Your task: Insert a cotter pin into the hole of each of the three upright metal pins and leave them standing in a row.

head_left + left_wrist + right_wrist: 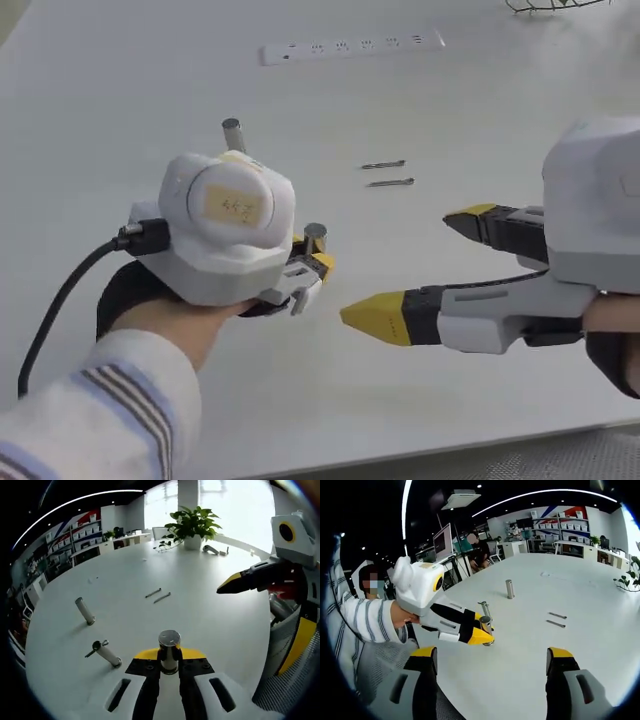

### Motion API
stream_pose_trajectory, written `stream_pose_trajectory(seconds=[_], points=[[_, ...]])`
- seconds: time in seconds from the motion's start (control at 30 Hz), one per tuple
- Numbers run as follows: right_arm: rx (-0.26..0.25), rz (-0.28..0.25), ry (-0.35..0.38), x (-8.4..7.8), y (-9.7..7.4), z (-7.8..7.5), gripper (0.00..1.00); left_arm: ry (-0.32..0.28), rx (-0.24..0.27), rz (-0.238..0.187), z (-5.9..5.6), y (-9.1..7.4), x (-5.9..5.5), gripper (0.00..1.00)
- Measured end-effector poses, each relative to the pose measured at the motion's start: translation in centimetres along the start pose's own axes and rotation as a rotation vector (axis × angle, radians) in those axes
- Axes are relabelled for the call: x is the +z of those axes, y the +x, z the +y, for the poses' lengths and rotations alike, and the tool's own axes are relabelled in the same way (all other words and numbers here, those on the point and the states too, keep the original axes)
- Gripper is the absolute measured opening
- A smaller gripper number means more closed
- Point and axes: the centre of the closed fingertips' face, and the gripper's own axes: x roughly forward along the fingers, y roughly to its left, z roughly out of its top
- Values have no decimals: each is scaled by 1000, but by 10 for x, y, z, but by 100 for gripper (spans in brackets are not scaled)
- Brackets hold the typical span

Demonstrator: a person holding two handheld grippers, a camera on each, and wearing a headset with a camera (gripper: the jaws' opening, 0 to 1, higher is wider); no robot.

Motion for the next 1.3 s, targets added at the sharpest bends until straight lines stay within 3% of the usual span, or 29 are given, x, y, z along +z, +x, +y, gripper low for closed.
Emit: stream_pose_trajectory(seconds=[0.2, 0.4, 0.73, 0.87, 0.97, 1.3], points=[[4, -18, 0, 3, 0, 1, 88, -29, 19, 7, 3, 1, -4, 9], [32, -92, 28, 17, -2, 5, 89, -52, 19, 8, 3, 4, -7, 9], [35, -62, 25, 10, 1, 7, 90, -38, 16, 12, 2, 4, -13, 9], [45, -100, 29, 17, 2, 9, 91, -17, 15, 11, 1, 4, -13, 9], [48, -128, 40, 22, 1, 7, 91, -36, 21, 12, 0, 4, -14, 10], [49, -102, 27, 17, 5, 10, 91, -47, 5, -12, -3, 1, -16, 10]])
